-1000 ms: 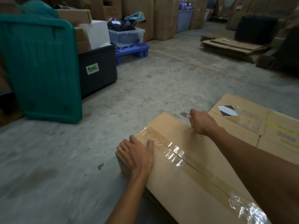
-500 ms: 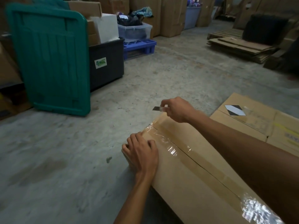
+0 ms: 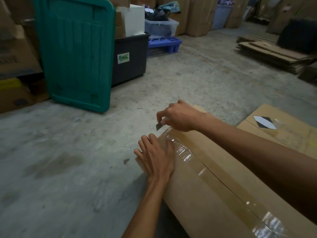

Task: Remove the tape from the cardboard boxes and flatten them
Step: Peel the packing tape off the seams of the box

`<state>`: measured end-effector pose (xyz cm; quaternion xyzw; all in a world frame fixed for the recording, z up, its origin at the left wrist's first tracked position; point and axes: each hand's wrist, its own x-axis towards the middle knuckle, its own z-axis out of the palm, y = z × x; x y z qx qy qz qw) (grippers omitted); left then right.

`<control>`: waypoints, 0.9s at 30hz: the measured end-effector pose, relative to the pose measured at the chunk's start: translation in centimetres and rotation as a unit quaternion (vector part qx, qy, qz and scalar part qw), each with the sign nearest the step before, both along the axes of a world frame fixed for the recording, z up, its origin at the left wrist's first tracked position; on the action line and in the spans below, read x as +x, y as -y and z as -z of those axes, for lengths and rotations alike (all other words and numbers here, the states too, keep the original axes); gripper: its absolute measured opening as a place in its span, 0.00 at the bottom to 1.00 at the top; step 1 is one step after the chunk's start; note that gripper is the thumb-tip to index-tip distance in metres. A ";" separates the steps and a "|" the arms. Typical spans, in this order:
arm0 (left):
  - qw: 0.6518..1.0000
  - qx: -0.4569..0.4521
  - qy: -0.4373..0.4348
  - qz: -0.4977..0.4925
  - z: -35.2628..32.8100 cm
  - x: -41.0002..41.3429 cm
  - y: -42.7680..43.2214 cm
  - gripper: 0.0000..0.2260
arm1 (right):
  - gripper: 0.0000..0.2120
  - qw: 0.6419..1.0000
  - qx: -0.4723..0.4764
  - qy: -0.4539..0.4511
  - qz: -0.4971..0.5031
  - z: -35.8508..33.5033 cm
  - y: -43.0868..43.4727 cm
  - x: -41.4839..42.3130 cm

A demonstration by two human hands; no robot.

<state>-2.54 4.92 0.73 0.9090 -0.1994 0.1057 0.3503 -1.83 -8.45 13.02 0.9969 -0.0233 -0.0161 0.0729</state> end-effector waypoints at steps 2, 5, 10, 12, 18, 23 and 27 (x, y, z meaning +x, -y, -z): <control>1.000 -0.013 -0.013 0.000 0.0 0.0 0.0 0.16 | 0.06 0.998 -0.061 -0.003 -0.016 0.2 -0.2 0.5; 0.999 -0.020 -0.029 0.003 -0.1 0.1 0.1 0.16 | 0.07 0.996 -0.087 -0.019 -0.017 0.5 -0.4 1.1; 0.999 -0.026 -0.035 0.004 0.1 0.1 0.1 0.14 | 0.07 0.996 -0.074 -0.047 -0.025 0.9 -0.7 1.9; 0.999 -0.034 -0.037 0.003 0.1 0.2 0.1 0.13 | 0.08 0.995 -0.071 -0.064 -0.026 0.7 -0.7 2.0; 0.999 -0.038 -0.036 -0.003 0.0 0.1 0.1 0.13 | 0.08 0.993 -0.072 -0.085 -0.044 0.8 -0.7 1.9; 0.999 -0.037 -0.023 -0.008 0.0 0.1 0.0 0.11 | 0.07 0.989 -0.099 -0.065 -0.088 0.5 -0.3 1.4; 1.000 -0.024 -0.004 -0.020 0.2 0.3 0.0 0.06 | 0.08 0.985 -0.124 -0.034 -0.116 0.6 0.3 1.0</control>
